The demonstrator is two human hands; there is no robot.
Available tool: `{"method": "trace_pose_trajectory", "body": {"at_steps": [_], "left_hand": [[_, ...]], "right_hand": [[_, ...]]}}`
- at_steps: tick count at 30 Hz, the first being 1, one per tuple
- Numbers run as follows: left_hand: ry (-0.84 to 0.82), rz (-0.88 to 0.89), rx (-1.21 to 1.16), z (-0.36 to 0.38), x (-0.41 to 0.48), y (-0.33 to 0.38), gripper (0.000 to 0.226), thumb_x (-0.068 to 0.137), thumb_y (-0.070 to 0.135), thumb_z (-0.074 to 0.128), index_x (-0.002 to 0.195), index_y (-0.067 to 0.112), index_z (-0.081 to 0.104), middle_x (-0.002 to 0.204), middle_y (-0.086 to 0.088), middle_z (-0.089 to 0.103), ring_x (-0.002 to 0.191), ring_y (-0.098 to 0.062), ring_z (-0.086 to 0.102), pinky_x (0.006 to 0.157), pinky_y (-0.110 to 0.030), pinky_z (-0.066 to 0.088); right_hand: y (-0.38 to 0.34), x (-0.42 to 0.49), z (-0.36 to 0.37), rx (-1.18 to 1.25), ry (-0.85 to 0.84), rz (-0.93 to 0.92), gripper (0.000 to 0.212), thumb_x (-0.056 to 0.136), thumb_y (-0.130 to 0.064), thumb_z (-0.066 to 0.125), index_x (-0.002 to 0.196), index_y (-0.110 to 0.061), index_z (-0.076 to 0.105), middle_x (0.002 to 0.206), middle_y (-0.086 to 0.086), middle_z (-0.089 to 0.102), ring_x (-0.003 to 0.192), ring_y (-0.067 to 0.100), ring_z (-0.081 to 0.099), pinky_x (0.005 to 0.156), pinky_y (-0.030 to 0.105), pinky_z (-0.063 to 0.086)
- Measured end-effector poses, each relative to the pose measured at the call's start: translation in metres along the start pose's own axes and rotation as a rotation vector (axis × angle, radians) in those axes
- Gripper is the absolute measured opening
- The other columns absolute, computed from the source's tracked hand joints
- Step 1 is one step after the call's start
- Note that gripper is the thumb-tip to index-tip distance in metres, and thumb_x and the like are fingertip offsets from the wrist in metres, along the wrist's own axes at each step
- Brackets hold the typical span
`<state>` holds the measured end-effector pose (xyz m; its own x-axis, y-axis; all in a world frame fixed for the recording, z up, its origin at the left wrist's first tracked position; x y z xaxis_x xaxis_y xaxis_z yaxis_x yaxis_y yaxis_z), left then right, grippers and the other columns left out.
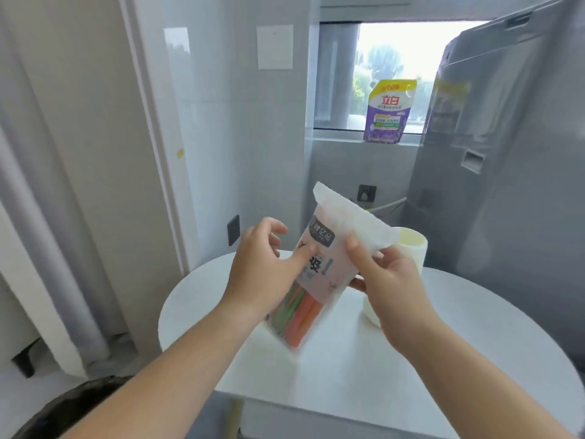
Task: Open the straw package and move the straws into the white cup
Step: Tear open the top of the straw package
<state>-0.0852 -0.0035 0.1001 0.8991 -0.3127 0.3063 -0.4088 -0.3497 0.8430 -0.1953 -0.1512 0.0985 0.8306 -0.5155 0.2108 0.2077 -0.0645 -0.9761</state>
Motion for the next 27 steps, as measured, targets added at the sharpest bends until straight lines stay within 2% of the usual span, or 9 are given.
{"method": "trace_pose_trajectory", "body": {"at_steps": [3, 5, 8, 11, 15, 19, 23, 25, 27], "left_hand": [[-0.077, -0.053, -0.178, 0.012, -0.026, 0.008, 0.028, 0.084, 0.046, 0.077, 0.102, 0.033, 0.06, 0.101, 0.006, 0.068, 0.088, -0.007, 0.068, 0.074, -0.026, 0.055], [-0.125, -0.074, -0.327, 0.017, -0.044, 0.01, 0.031, 0.079, 0.048, 0.08, 0.099, 0.03, 0.064, 0.098, 0.008, 0.073, 0.092, -0.007, 0.071, 0.079, -0.028, 0.059], [-0.187, -0.065, -0.389, 0.019, -0.062, 0.014, 0.043, 0.069, 0.054, 0.081, 0.098, 0.025, 0.069, 0.096, 0.011, 0.076, 0.096, -0.005, 0.071, 0.089, -0.032, 0.059], [-0.227, -0.005, -0.373, 0.02, -0.074, 0.022, 0.033, 0.079, 0.047, 0.083, 0.103, 0.028, 0.07, 0.104, 0.015, 0.075, 0.105, -0.001, 0.068, 0.093, -0.029, 0.055], [-0.256, 0.162, -0.325, 0.023, -0.084, 0.034, 0.027, 0.089, 0.032, 0.076, 0.114, 0.03, 0.066, 0.114, 0.018, 0.071, 0.117, 0.003, 0.061, 0.093, -0.024, 0.055], [-0.284, 0.257, -0.303, 0.029, -0.091, 0.036, 0.02, 0.093, 0.025, 0.073, 0.113, 0.028, 0.068, 0.119, 0.009, 0.066, 0.12, -0.004, 0.06, 0.1, -0.03, 0.053], [-0.329, 0.148, -0.41, 0.029, -0.088, 0.032, 0.016, 0.096, 0.03, 0.063, 0.112, 0.028, 0.068, 0.116, 0.011, 0.071, 0.118, -0.005, 0.063, 0.102, -0.033, 0.05], [-0.331, 0.074, -0.511, 0.026, -0.086, 0.032, 0.015, 0.098, 0.028, 0.062, 0.11, 0.022, 0.068, 0.109, 0.008, 0.074, 0.11, -0.01, 0.068, 0.1, -0.042, 0.055], [-0.346, 0.024, -0.569, 0.025, -0.085, 0.033, 0.014, 0.101, 0.021, 0.06, 0.109, 0.01, 0.066, 0.103, 0.007, 0.075, 0.102, -0.012, 0.071, 0.096, -0.047, 0.057]], "right_hand": [[0.0, -0.024, -0.002, 0.004, -0.098, -0.038, 0.028, 0.098, -0.026, 0.062, 0.125, -0.018, 0.061, 0.111, 0.006, 0.076, 0.105, 0.02, 0.073, 0.094, 0.045, 0.057], [0.003, -0.036, -0.006, 0.049, -0.177, -0.02, 0.033, 0.097, -0.034, 0.061, 0.124, -0.016, 0.056, 0.119, 0.007, 0.074, 0.113, 0.023, 0.069, 0.1, 0.049, 0.052], [0.004, -0.043, -0.017, 0.205, -0.213, 0.084, 0.047, 0.092, -0.057, 0.049, 0.104, -0.014, 0.065, 0.123, 0.01, 0.072, 0.117, 0.03, 0.067, 0.103, 0.052, 0.048], [-0.001, -0.045, -0.028, 0.29, -0.176, 0.175, 0.063, 0.085, -0.069, 0.051, 0.097, -0.009, 0.063, 0.114, 0.018, 0.072, 0.107, 0.037, 0.071, 0.099, 0.049, 0.051], [-0.007, -0.049, -0.03, 0.263, -0.142, 0.178, 0.06, 0.084, -0.063, 0.06, 0.095, -0.005, 0.061, 0.098, 0.012, 0.075, 0.098, 0.033, 0.073, 0.094, 0.045, 0.055], [-0.011, -0.051, -0.029, 0.146, -0.123, 0.144, 0.055, 0.097, -0.049, 0.057, 0.123, 0.0, 0.054, 0.111, 0.01, 0.076, 0.103, 0.029, 0.073, 0.094, 0.045, 0.054], [-0.006, -0.053, -0.029, 0.112, -0.103, 0.112, 0.05, 0.092, -0.046, 0.063, 0.108, 0.0, 0.052, 0.103, 0.005, 0.076, 0.1, 0.021, 0.072, 0.093, 0.044, 0.053], [-0.004, -0.058, -0.024, 0.017, -0.132, 0.06, 0.042, 0.088, -0.045, 0.064, 0.098, -0.007, 0.051, 0.099, -0.004, 0.075, 0.094, 0.016, 0.07, 0.087, 0.037, 0.05], [-0.002, -0.061, -0.018, -0.078, -0.172, -0.013, 0.036, 0.094, -0.036, 0.067, 0.096, -0.006, 0.047, 0.111, -0.009, 0.074, 0.102, 0.013, 0.069, 0.08, 0.026, 0.05]]}}
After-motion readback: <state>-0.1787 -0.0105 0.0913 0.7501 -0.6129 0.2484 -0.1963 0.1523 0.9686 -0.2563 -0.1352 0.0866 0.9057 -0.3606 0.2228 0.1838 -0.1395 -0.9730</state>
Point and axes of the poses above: each hand's wrist, its own x-axis towards the middle knuckle, its own z-axis out of the palm, y = z × x, the point moved 5 cm from there along x, towards the middle knuckle
